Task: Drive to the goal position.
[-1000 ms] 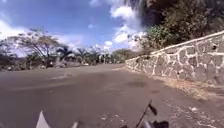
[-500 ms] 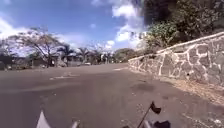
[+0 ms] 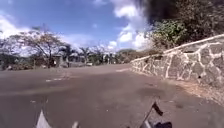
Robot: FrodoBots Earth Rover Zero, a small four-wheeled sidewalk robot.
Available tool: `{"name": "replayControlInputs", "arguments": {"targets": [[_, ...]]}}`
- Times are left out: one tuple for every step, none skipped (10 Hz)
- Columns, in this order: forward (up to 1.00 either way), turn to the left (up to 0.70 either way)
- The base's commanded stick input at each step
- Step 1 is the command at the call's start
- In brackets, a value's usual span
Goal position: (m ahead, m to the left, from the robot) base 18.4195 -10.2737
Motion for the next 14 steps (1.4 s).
{"name": "replayControlInputs", "arguments": {"targets": [[0.70,-0.24],[0.70,-0.21],[0.70,-0.14],[0.70,-0.07],[0.70,0.00],[0.70,0.00],[0.70,0.00],[0.70,0.00],[0.70,0.00],[0.70,-0.21],[0.70,-0.27],[0.70,-0.34],[0.70,-0.30],[0.70,-0.25]]}}
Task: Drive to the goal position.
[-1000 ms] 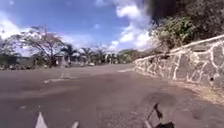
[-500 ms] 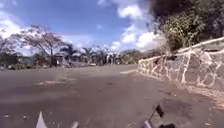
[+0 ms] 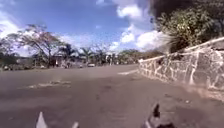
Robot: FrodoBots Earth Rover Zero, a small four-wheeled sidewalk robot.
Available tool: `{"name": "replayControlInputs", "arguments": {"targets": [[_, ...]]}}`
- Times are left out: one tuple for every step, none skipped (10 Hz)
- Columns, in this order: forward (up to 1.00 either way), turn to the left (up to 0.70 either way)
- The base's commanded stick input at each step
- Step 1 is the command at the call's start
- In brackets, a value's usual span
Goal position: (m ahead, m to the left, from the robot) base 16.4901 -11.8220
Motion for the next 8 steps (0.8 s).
{"name": "replayControlInputs", "arguments": {"targets": [[0.70,0.00],[0.70,0.00],[0.70,0.00],[0.70,0.00],[0.70,0.00],[0.70,0.00],[0.70,0.00],[0.70,0.00]]}}
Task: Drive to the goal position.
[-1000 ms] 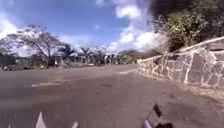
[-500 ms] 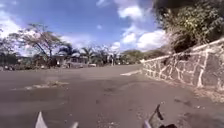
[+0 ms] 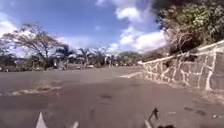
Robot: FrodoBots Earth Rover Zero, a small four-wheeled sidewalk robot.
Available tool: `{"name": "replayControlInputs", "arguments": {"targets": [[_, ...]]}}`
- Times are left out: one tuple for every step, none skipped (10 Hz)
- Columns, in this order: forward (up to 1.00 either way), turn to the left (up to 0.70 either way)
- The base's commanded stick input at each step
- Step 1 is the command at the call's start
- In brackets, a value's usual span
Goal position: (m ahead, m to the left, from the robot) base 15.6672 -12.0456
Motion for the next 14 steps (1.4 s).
{"name": "replayControlInputs", "arguments": {"targets": [[0.70,-0.10],[0.70,-0.18],[0.70,-0.25],[0.70,-0.34],[0.70,-0.32],[0.70,-0.05],[0.70,-0.03],[0.70,-0.01],[0.70,0.00],[0.70,0.00],[0.70,0.00],[0.70,0.00],[0.70,0.00],[0.70,0.00]]}}
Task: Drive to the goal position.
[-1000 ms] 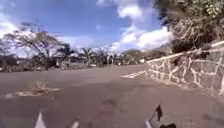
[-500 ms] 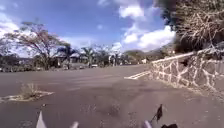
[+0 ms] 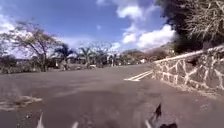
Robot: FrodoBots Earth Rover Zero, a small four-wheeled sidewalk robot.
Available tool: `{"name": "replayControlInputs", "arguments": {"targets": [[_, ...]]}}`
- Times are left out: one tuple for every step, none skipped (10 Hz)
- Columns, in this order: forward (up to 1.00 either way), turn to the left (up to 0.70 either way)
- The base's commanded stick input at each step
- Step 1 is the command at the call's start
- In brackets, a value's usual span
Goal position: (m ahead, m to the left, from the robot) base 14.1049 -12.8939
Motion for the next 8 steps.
{"name": "replayControlInputs", "arguments": {"targets": [[0.70,0.00],[0.70,0.00],[0.70,0.00],[0.70,0.00],[0.70,0.00],[0.70,0.00],[0.70,0.00],[0.70,0.00]]}}
